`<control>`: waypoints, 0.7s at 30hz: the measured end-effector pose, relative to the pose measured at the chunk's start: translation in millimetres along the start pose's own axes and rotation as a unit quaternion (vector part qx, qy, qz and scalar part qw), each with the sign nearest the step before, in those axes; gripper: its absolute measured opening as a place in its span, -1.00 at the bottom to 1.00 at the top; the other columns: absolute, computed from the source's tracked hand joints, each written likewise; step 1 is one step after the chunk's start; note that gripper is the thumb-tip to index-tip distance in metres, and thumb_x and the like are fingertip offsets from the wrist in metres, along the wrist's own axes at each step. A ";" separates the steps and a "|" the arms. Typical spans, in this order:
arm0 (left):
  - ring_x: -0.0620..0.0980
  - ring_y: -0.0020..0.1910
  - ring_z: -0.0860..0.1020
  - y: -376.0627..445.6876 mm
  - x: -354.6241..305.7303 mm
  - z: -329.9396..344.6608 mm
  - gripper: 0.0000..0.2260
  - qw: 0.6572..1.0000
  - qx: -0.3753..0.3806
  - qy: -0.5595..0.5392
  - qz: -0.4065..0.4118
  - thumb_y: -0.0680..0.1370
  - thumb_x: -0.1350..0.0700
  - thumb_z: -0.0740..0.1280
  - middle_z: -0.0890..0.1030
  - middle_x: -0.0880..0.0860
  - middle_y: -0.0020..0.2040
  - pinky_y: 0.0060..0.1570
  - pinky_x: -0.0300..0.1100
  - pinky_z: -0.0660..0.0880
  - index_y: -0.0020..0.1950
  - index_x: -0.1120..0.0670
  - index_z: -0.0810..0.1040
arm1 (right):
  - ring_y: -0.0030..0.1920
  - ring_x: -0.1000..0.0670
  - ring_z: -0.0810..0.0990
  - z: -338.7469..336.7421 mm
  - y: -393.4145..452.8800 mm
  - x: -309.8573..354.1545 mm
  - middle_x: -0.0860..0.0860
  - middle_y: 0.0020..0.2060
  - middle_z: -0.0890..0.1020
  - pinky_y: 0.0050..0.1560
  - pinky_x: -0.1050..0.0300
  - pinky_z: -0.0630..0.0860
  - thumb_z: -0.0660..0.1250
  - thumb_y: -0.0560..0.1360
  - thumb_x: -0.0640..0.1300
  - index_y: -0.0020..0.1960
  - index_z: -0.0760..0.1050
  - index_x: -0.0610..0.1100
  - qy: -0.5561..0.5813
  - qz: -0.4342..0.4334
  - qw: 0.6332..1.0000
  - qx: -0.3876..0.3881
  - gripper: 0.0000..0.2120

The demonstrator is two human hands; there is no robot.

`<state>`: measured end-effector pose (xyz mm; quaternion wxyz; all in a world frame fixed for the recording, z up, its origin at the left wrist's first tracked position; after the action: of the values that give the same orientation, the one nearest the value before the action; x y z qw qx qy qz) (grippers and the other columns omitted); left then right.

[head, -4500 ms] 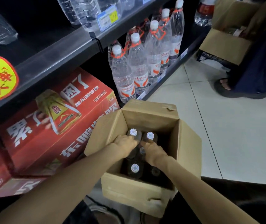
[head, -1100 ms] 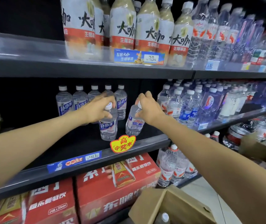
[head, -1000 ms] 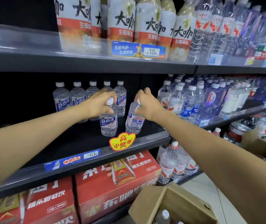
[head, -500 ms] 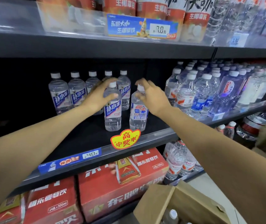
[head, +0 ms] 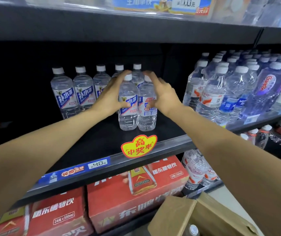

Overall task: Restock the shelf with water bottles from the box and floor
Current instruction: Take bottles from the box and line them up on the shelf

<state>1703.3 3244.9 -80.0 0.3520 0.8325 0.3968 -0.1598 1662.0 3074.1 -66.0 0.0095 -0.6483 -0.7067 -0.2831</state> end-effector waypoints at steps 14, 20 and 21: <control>0.03 0.49 0.16 30.2 20.5 14.4 -0.09 0.997 -0.054 0.028 -0.047 0.42 0.23 0.49 0.22 0.02 0.51 0.38 0.00 0.28 0.54 -0.22 0.00 | 0.14 -0.19 0.57 19.4 52.6 -16.5 -0.12 0.28 0.47 0.01 0.00 0.58 0.56 0.29 -0.32 0.52 0.08 0.16 -0.002 0.009 1.000 0.008 0.01; 0.01 0.49 0.16 25.6 23.9 17.5 -0.11 0.996 -0.071 0.037 -0.028 0.46 0.22 0.46 0.23 0.03 0.50 0.26 -0.21 0.19 0.55 -0.21 -0.05 | 0.12 -0.17 0.59 22.3 58.8 -17.9 -0.11 0.28 0.50 0.05 -0.04 0.61 0.51 0.33 -0.37 0.50 0.09 0.20 0.029 0.006 0.999 0.013 -0.02; 0.01 0.49 0.16 25.3 23.5 17.7 -0.11 0.996 -0.072 0.037 -0.027 0.46 0.22 0.45 0.22 0.04 0.50 0.26 -0.22 0.18 0.55 -0.21 -0.05 | 0.09 -0.16 0.61 22.6 58.5 -19.1 -0.11 0.29 0.50 0.03 -0.05 0.62 0.49 0.34 -0.38 0.50 0.08 0.20 0.038 0.005 0.999 0.012 -0.03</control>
<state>1738.0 3234.1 -93.6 0.3922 0.7992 0.4421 -0.1093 1727.0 3066.0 -69.5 0.0451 -0.6407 -0.7057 -0.2991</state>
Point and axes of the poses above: each hand's wrist, its own y-axis towards the middle knuckle, its own z-axis out of the palm, x = y × z, the point moved 5 cm from there along y, towards the middle knuckle
